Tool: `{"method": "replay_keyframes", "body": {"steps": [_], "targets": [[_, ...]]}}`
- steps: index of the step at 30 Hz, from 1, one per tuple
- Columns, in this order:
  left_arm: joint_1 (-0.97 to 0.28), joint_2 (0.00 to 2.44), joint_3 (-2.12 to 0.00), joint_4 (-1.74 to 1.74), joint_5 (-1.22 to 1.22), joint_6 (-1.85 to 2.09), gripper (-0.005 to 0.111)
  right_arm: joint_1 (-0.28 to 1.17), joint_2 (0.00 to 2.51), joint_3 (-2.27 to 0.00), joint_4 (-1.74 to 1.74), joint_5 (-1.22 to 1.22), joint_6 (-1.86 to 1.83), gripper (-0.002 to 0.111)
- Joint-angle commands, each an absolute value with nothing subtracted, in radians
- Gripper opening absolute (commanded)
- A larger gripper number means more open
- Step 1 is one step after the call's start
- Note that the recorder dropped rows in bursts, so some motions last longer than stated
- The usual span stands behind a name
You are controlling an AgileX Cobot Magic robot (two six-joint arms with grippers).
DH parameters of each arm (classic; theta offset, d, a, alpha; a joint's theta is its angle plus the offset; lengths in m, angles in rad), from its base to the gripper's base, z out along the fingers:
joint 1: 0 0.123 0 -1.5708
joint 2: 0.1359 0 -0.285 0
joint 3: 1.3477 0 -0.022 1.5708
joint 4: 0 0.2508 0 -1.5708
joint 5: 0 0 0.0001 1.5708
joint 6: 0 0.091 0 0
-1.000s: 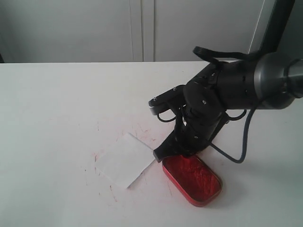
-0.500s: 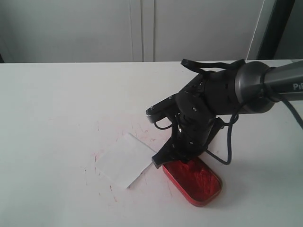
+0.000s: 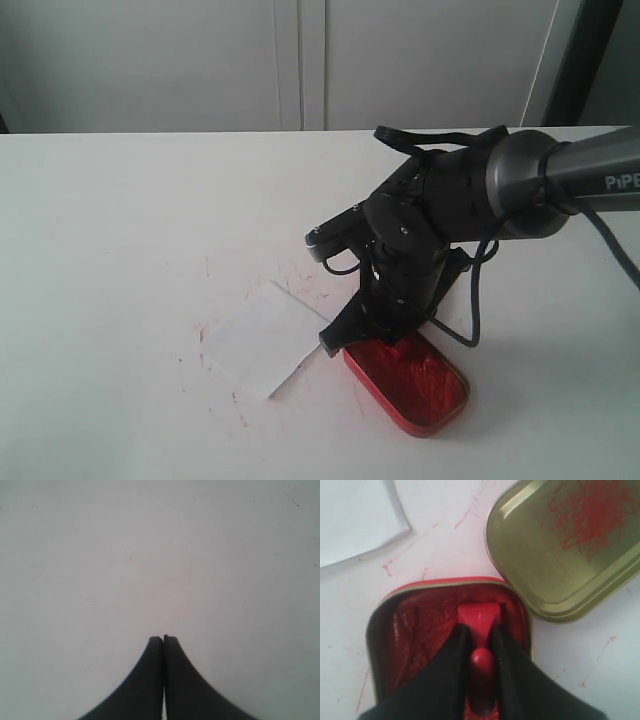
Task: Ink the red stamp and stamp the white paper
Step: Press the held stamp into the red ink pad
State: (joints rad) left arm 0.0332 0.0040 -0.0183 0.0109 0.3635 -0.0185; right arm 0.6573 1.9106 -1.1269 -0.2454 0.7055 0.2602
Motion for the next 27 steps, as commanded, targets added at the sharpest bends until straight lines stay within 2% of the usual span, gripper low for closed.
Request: {"method": "replay_keyframes", "body": {"steps": [1, 12, 27], "targets": [[0.024, 0.0, -0.011, 0.008, 0.363, -0.022, 0.0, 0.65, 1.923, -1.096, -0.239, 0.699, 0.263, 0.0], [0.024, 0.0, -0.011, 0.008, 0.363, -0.022, 0.0, 0.65, 1.805, -1.096, -0.245, 0.688, 0.263, 0.0], [0.024, 0.0, -0.011, 0.008, 0.363, -0.022, 0.0, 0.65, 1.776, -1.096, -0.245, 0.693, 0.263, 0.0]]}}
